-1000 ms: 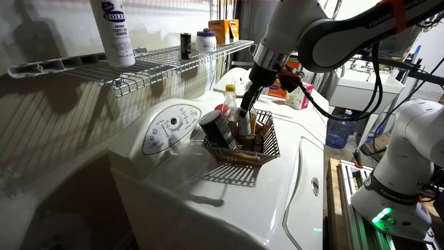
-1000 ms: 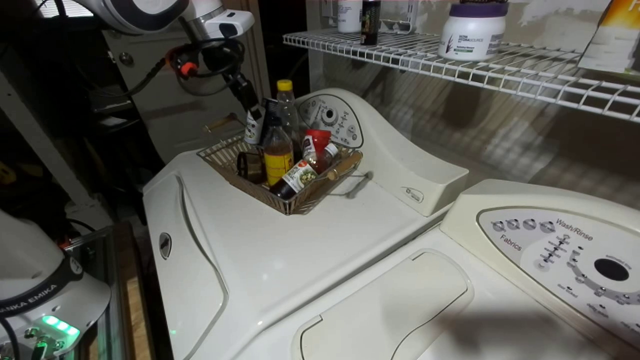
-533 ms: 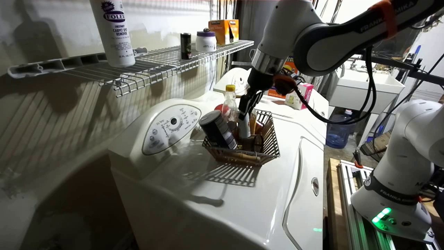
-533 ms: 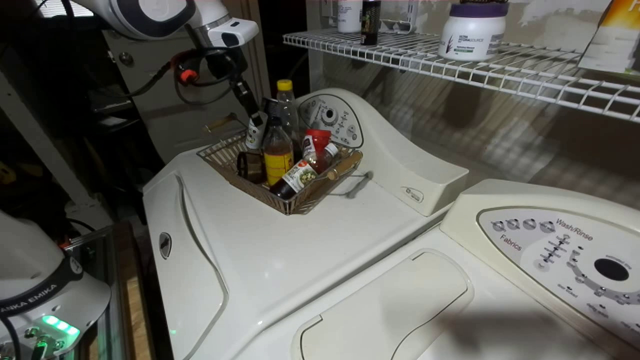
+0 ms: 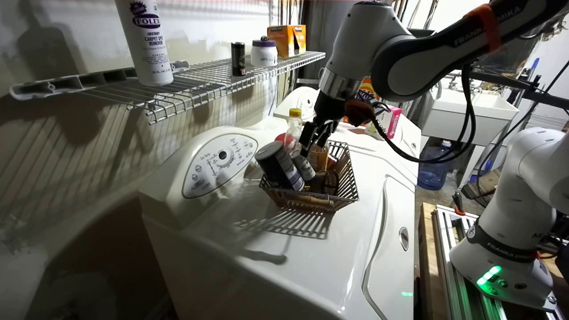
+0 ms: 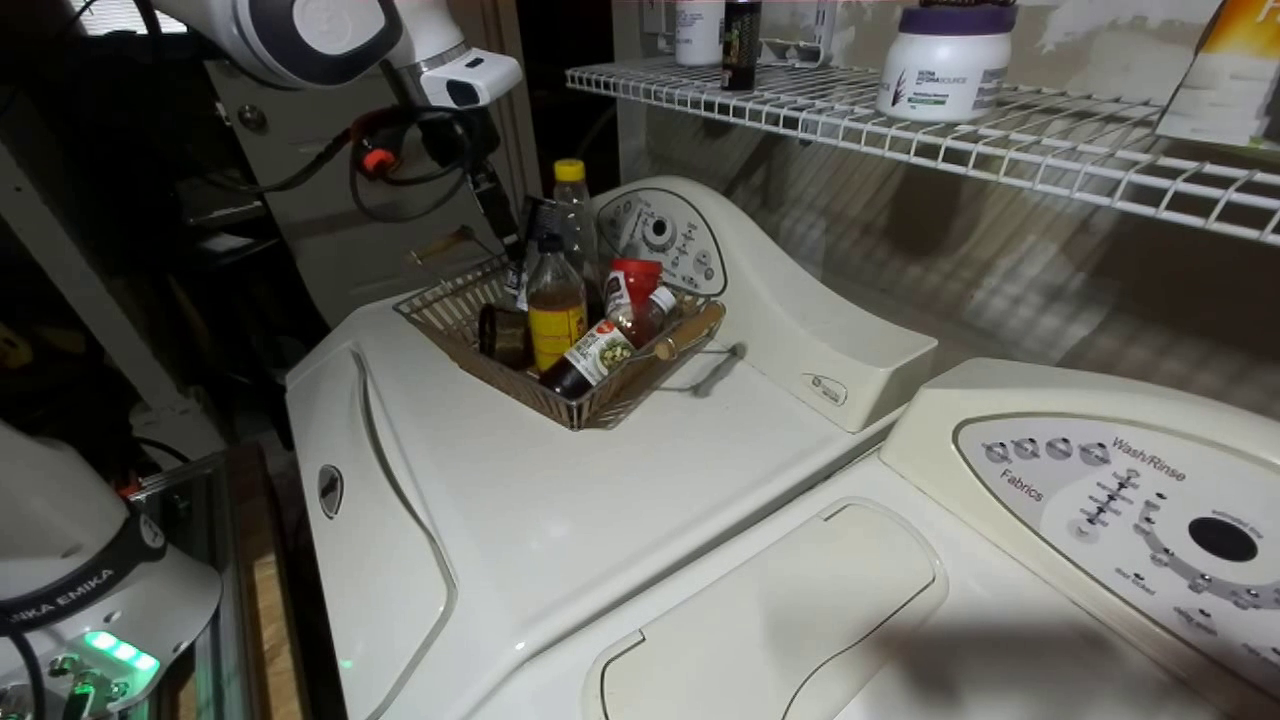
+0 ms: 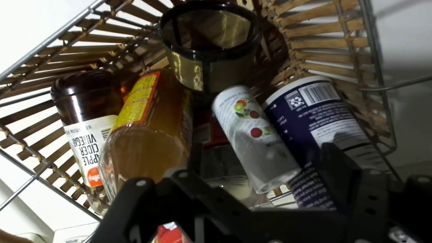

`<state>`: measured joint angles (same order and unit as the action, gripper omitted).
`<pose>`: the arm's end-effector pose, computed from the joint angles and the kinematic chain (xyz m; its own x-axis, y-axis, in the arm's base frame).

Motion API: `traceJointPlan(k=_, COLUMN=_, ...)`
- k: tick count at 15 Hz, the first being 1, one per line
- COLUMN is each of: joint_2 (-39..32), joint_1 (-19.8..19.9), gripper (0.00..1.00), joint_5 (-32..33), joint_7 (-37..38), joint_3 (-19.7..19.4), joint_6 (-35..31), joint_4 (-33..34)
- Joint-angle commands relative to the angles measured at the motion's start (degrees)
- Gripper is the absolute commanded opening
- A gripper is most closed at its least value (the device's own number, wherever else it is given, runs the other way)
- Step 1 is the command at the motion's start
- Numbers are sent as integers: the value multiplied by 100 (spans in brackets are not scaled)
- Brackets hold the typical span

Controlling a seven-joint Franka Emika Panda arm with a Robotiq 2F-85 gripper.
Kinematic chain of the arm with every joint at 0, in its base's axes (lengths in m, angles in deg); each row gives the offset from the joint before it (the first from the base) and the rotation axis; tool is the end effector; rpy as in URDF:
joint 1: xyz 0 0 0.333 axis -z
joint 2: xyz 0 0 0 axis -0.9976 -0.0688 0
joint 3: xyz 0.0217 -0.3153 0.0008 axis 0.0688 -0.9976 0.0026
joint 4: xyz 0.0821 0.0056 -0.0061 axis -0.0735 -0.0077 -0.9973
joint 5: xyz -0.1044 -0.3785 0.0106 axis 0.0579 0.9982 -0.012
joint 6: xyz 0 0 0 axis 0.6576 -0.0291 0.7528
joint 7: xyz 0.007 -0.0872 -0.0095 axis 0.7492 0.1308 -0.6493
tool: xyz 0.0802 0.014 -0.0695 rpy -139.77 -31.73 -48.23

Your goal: Pick up the white container from the bottom shelf and put it in the basket.

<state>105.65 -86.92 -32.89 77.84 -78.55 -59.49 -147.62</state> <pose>0.4639 0.0665 0.4272 0.9312 -0.2550 0.2604 -0.2579 -0.9659 -0.0235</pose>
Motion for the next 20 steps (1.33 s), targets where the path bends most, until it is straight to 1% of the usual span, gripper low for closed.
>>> traceJointPlan(k=1, joint_2=-71, joint_1=64, gripper=100, joint_5=11, joint_7=177, joint_3=69, joint_6=-69, joint_4=110)
traceJointPlan(k=5, joint_2=41, joint_1=61, gripper=100, joint_5=93, joint_7=90, joint_3=78, joint_6=81, joint_4=203)
traceJointPlan(k=7, joint_2=187, joint_1=2, gripper=100, joint_5=129, joint_7=-198, joint_3=73, joint_6=312, joint_4=299)
traceJointPlan(k=12, joint_2=667, joint_1=-54, gripper=100, joint_5=624, joint_7=-800, joint_3=213, joint_6=1291, joint_4=683)
traceJointPlan(k=15, joint_2=894, joint_1=-189, gripper=100, joint_5=519, joint_7=-1218, joint_3=212, joint_6=2072, joint_4=979)
traceJointPlan(k=18, joint_2=1032, joint_1=-315, gripper=100, joint_5=404, joint_7=-1569, joint_3=171, joint_6=2644, joint_4=1220)
traceJointPlan(k=20, joint_2=1075, joint_1=-368, gripper=100, joint_5=388, joint_7=-1713, joint_3=160, joint_6=2814, joint_4=1335)
